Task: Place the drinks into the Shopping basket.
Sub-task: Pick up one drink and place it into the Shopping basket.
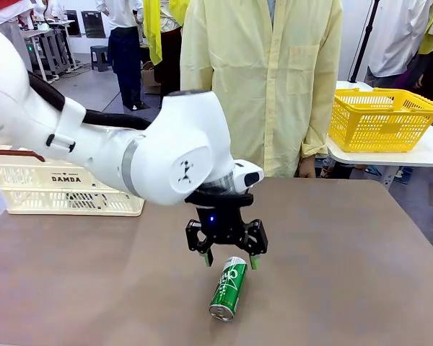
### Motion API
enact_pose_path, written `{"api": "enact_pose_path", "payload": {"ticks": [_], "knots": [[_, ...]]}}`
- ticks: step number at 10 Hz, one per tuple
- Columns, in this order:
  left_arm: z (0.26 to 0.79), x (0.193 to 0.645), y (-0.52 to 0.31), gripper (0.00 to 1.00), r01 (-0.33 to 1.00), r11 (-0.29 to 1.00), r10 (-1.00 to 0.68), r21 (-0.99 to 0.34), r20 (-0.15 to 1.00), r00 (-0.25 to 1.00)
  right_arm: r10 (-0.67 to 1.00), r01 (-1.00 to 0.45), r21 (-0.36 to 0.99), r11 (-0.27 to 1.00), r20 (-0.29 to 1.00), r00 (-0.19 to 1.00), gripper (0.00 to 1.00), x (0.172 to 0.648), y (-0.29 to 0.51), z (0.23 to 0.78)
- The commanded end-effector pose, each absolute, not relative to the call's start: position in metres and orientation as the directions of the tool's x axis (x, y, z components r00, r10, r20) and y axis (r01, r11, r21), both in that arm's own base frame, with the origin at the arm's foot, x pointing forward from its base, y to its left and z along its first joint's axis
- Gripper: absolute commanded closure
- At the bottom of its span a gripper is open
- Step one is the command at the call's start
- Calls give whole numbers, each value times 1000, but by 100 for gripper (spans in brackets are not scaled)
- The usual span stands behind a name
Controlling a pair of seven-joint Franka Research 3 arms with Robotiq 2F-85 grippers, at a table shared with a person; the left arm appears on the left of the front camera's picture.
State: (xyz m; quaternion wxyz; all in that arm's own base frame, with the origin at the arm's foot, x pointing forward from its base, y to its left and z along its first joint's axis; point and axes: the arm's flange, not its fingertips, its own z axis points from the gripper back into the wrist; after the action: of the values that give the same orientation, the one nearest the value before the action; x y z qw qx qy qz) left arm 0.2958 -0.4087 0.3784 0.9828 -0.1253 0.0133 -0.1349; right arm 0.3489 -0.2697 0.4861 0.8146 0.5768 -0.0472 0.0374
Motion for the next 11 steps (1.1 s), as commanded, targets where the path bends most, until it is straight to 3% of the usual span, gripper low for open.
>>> {"api": "enact_pose_path", "payload": {"ticks": [1, 6, 7, 8, 11], "knots": [[351, 293, -423, 0, 132, 978, -129, -161, 29, 991, 15, -105, 933, 343, 106, 994, 0, 347, -269, 488], [331, 296, -432, 0, 107, 986, -104, -128, 29, 994, 15, -105, 933, 343, 106, 994, 0, 347, -269, 488], [332, 295, -435, 0, 233, 962, -228, -142, 48, 972, 15, -105, 933, 343, 106, 994, 0, 347, -269, 488], [330, 294, -437, 0, 456, 880, -453, -133, 52, 890, 15, -105, 933, 343, 106, 994, 0, 347, -269, 488], [323, 292, -435, 0, 606, 793, -602, -60, 76, 795, 15, -105, 933, 343, 106, 994, 0, 347, -269, 488]]}}
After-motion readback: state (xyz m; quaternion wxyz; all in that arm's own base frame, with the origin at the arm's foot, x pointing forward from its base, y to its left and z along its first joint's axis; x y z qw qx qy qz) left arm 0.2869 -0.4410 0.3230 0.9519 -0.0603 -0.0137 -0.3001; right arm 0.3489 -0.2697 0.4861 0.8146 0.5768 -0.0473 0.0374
